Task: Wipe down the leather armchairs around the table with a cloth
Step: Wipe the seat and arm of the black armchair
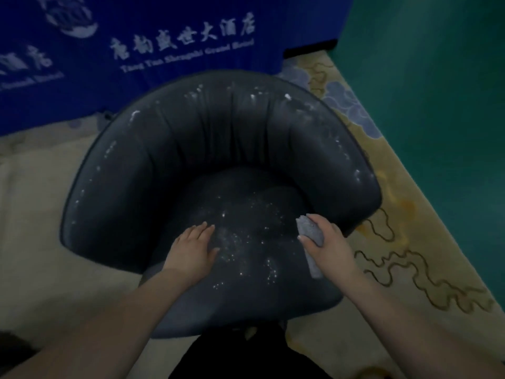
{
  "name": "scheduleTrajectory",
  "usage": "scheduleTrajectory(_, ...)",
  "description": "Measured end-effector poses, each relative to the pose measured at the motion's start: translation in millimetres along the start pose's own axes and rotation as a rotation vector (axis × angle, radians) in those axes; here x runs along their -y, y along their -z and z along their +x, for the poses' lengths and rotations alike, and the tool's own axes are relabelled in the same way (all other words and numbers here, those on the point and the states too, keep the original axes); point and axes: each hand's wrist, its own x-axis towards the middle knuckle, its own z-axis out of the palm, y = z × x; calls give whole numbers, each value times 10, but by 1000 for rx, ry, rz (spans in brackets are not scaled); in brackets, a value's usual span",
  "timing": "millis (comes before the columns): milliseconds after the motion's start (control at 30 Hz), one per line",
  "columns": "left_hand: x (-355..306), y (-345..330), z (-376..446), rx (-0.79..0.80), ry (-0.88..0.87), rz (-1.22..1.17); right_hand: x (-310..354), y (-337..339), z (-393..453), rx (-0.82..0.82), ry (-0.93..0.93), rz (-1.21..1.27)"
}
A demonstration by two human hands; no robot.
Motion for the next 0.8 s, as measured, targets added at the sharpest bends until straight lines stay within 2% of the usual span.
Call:
scheduleTrajectory(233,329,-246,270,-67,136,-134,-18,-458,649,133,44,92)
scheduleTrajectory(600,1025,-1087,1166,-153,246,-361,-138,-2015,1662,320,126,227)
scheduleTrajectory(800,1334,-1441,1488,-243,252,-469,-93,-2688,2216,262,252,181)
